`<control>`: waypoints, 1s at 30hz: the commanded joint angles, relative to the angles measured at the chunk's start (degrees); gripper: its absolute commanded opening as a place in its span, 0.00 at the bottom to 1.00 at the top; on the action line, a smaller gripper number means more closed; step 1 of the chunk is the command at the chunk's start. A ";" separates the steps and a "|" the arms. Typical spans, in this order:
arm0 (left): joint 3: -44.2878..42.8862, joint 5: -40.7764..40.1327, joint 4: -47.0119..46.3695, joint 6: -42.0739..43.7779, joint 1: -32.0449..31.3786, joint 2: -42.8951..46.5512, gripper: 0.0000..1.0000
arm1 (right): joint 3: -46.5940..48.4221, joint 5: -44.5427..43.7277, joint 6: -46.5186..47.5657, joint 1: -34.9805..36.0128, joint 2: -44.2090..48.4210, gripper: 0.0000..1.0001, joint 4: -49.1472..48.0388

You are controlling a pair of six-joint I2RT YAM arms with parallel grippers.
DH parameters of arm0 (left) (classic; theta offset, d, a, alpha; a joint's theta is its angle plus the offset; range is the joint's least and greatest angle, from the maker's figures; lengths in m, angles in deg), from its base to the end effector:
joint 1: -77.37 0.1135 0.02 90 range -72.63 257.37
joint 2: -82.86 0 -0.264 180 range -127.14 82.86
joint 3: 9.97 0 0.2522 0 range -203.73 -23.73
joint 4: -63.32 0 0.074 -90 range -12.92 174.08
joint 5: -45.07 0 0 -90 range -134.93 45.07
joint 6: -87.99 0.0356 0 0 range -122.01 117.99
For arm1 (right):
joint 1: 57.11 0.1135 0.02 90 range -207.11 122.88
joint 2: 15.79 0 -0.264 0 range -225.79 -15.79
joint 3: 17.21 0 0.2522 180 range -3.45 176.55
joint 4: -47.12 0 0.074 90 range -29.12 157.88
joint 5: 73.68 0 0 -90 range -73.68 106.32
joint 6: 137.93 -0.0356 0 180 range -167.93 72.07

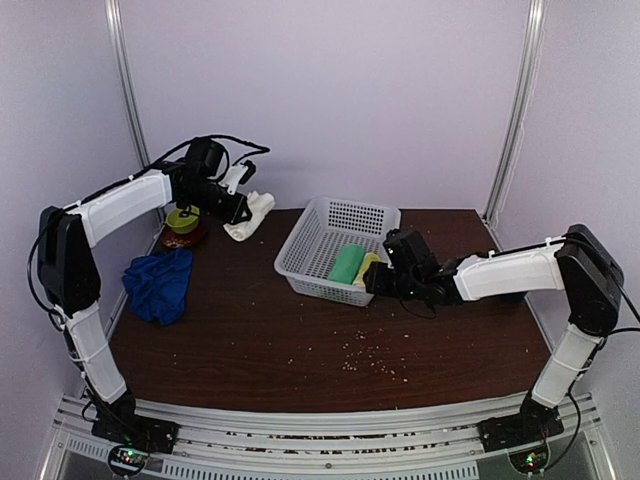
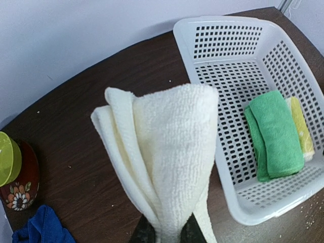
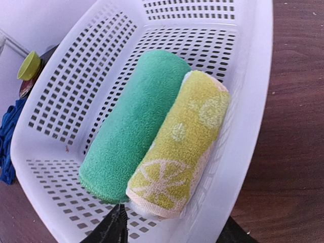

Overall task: Roll the towels
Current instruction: Move the bin to the center of the board.

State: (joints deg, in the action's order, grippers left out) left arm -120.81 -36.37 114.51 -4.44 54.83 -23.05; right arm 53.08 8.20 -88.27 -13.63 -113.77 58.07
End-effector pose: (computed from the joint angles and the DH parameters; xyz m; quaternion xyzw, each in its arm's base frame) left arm 0.3851 -0.1656 0.3102 0.1889 0.9064 -0.1479 0.3477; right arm 0.2685 0.2477 0.1895 0.0060 0.8995 0.2412 0.3643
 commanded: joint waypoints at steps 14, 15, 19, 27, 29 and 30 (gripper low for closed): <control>-7.24 1.96 -2.55 -8.65 -7.85 -8.13 0.00 | 0.60 -8.14 -2.36 8.49 4.62 0.76 1.08; -7.29 1.72 -2.81 -9.02 -8.39 -8.51 0.00 | 0.35 -8.51 -2.20 8.46 5.29 0.78 1.48; -7.77 1.93 -4.22 -10.42 -9.51 -11.10 0.00 | -1.25 -10.91 -1.70 8.48 8.00 0.93 2.11; -12.63 -1.37 -4.98 -12.02 -10.60 -19.13 0.00 | -4.14 -14.18 -1.46 8.48 11.28 1.00 2.42; -13.63 -1.42 -4.90 -12.43 -10.57 -21.10 0.00 | -4.47 -14.48 -1.41 8.48 11.63 1.00 2.44; -14.19 -0.83 -4.83 -12.80 -10.56 -21.93 0.00 | -4.56 -14.66 -1.31 8.51 11.78 1.00 2.52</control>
State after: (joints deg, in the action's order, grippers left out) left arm -132.00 -36.37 111.76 -15.46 44.62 -42.15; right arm 49.52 -3.51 -90.08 -5.37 -103.95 59.47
